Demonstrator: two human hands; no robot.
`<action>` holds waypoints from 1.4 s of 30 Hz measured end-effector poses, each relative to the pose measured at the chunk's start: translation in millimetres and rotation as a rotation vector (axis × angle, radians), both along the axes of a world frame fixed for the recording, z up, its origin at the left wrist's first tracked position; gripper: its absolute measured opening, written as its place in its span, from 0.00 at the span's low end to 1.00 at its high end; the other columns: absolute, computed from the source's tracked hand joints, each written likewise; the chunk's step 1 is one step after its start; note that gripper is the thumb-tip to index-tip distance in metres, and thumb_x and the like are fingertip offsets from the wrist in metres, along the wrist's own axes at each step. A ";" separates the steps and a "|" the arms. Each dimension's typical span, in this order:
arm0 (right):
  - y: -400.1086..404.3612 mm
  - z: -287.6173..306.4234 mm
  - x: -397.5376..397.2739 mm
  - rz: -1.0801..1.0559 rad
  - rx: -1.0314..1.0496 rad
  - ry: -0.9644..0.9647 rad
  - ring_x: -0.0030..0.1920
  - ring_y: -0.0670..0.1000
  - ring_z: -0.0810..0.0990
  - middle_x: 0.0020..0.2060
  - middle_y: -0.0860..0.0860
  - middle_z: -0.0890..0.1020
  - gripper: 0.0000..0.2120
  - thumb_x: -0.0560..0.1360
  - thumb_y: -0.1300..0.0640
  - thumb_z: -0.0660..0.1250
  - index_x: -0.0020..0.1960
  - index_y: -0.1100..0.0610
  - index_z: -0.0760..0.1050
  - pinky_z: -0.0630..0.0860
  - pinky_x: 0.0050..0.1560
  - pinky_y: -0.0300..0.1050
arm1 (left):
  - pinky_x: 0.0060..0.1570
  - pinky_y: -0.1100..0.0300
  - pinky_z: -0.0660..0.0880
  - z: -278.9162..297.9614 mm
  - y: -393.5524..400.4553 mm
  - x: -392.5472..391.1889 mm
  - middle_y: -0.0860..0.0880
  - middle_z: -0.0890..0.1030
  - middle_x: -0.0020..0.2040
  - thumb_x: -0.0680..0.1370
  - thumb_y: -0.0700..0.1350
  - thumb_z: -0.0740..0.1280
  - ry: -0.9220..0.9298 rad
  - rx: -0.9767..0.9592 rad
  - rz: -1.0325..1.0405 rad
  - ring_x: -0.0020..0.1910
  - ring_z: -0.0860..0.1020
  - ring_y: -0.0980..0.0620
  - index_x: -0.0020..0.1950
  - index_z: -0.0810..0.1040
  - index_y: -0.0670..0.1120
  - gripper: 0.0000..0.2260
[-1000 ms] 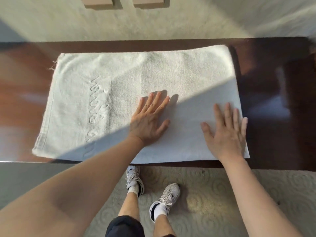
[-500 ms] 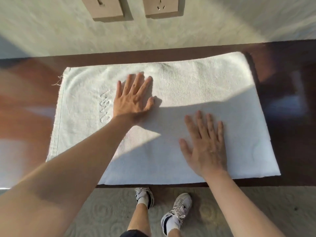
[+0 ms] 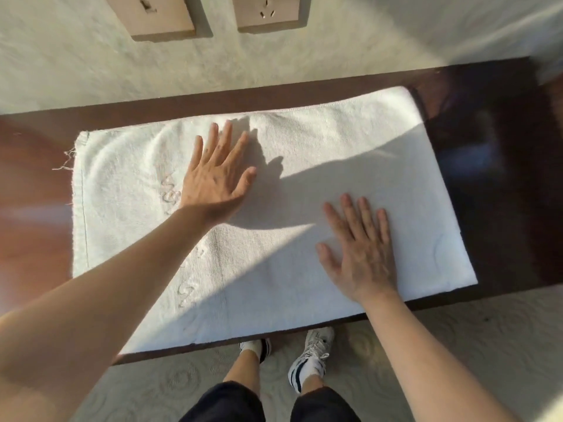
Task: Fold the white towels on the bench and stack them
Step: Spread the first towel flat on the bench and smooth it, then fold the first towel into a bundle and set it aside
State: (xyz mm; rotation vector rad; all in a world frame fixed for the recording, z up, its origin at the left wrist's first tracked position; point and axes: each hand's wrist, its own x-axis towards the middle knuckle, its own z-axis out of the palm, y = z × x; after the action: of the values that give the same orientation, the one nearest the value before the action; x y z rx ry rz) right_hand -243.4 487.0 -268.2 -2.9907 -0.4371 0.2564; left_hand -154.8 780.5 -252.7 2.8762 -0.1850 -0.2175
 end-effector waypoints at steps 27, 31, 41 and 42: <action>-137.3 26.5 -29.4 -0.676 0.098 -0.089 0.51 0.61 0.79 0.52 0.58 0.81 0.21 0.80 0.49 0.65 0.67 0.62 0.72 0.74 0.50 0.55 | 0.61 0.55 0.71 5.6 -295.5 -40.5 0.49 0.80 0.63 0.85 0.50 0.58 0.012 -0.446 -0.151 0.63 0.75 0.48 0.67 0.78 0.48 0.15; -140.2 34.8 -16.3 -0.711 0.240 0.118 0.49 0.60 0.80 0.49 0.56 0.79 0.16 0.84 0.45 0.55 0.55 0.58 0.71 0.67 0.43 0.49 | 0.50 0.62 0.70 19.0 -312.0 -9.4 0.51 0.82 0.55 0.84 0.52 0.62 0.192 -0.536 0.100 0.51 0.79 0.52 0.62 0.81 0.47 0.13; -78.8 100.1 -16.2 -0.162 0.428 0.039 0.37 0.53 0.83 0.41 0.50 0.81 0.19 0.84 0.41 0.52 0.55 0.53 0.73 0.73 0.32 0.44 | 0.43 0.58 0.79 74.2 -278.6 21.9 0.54 0.81 0.51 0.75 0.71 0.64 0.320 -0.713 0.544 0.48 0.79 0.54 0.56 0.79 0.50 0.26; -70.0 105.5 -16.6 -0.116 0.419 0.020 0.35 0.53 0.83 0.39 0.50 0.80 0.20 0.84 0.40 0.50 0.53 0.53 0.72 0.70 0.30 0.43 | 0.41 0.59 0.78 81.1 -268.8 25.8 0.53 0.81 0.51 0.74 0.71 0.65 0.308 -0.700 0.548 0.49 0.80 0.53 0.58 0.79 0.50 0.27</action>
State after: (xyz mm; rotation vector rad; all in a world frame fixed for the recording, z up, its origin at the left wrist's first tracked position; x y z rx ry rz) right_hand -259.9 417.0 -162.7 -2.5887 -0.2724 0.1604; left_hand -128.9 511.7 -171.6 2.0638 0.4831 -0.3876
